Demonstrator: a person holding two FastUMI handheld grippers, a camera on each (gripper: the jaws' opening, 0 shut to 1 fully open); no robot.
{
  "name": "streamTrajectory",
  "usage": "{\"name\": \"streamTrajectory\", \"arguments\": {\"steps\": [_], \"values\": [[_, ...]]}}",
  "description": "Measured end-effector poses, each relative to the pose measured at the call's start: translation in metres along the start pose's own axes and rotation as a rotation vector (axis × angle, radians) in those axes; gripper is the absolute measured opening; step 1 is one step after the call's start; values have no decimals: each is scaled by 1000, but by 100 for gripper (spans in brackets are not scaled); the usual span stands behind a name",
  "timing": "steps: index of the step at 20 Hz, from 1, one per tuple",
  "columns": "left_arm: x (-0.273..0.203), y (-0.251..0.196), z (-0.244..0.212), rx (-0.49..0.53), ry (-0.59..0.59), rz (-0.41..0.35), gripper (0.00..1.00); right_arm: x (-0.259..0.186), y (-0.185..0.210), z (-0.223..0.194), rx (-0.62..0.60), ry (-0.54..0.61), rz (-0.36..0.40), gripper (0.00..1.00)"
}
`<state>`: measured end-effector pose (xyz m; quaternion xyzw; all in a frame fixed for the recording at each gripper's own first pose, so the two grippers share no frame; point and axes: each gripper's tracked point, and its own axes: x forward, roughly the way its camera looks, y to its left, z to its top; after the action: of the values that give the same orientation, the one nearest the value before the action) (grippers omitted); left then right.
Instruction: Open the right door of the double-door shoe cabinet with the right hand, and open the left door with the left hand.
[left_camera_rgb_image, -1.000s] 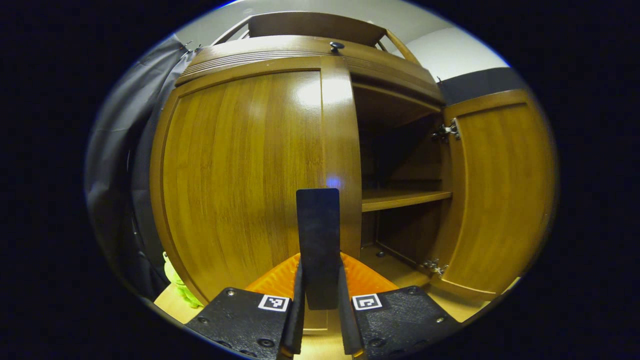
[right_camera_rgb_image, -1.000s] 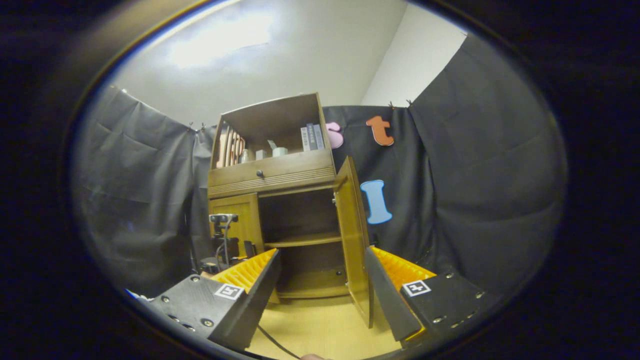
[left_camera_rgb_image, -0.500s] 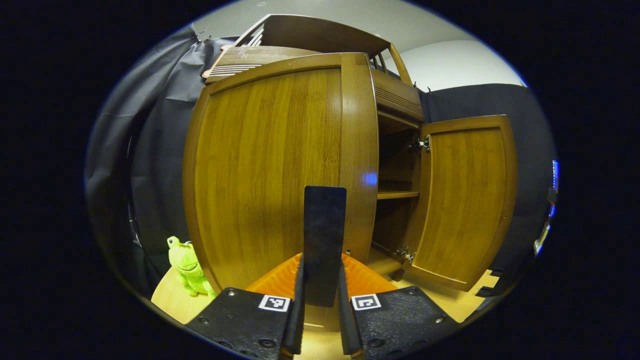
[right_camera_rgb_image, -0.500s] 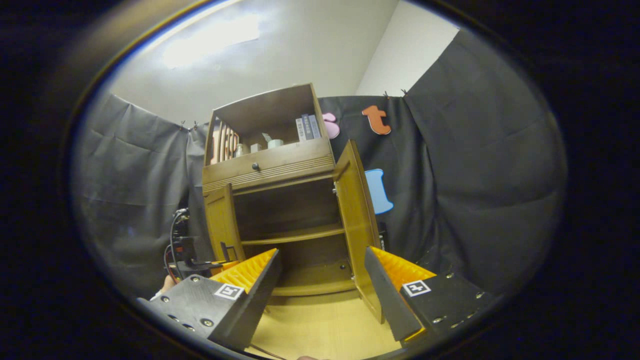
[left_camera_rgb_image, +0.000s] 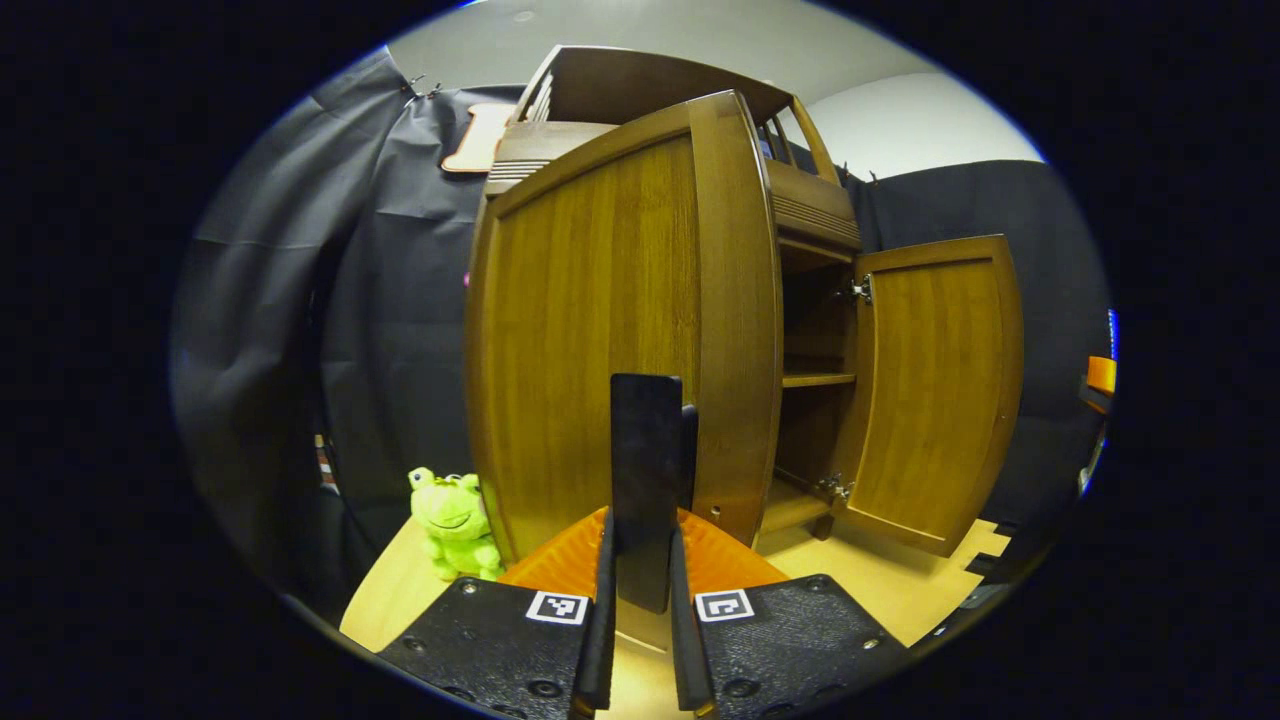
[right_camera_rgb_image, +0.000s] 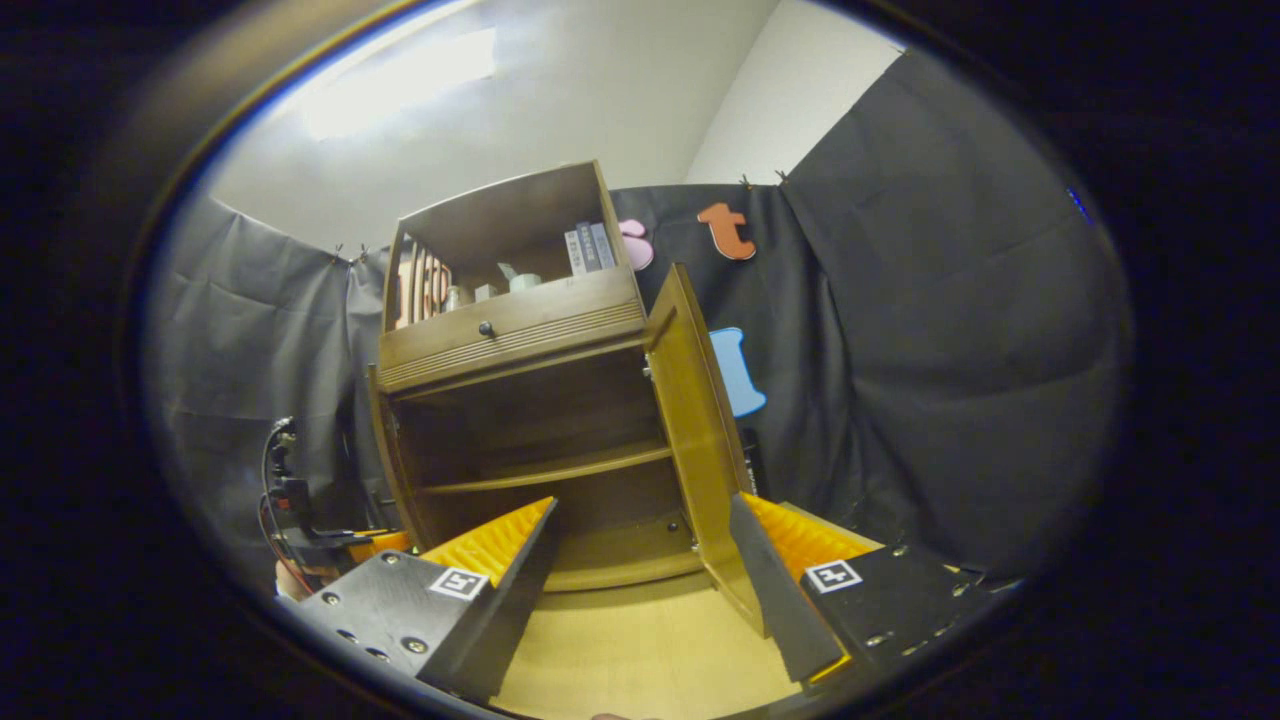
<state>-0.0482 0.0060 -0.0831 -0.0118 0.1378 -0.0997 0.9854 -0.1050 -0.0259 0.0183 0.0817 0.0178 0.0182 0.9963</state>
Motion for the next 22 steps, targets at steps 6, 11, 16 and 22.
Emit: {"name": "streamTrajectory", "arguments": {"steps": [6,11,16,22], "values": [[-22,25,-4,5,2,64,20,6,37,-15,-84,17,67,99],[-41,60,-7,14,-17,149,12,10,63,-27,-94,29,114,99],[-59,115,-6,16,-21,248,0,15,94,-39,-104,43,167,99],[-66,140,-8,-27,0,124,0,24,109,-53,-117,74,187,95]]}}
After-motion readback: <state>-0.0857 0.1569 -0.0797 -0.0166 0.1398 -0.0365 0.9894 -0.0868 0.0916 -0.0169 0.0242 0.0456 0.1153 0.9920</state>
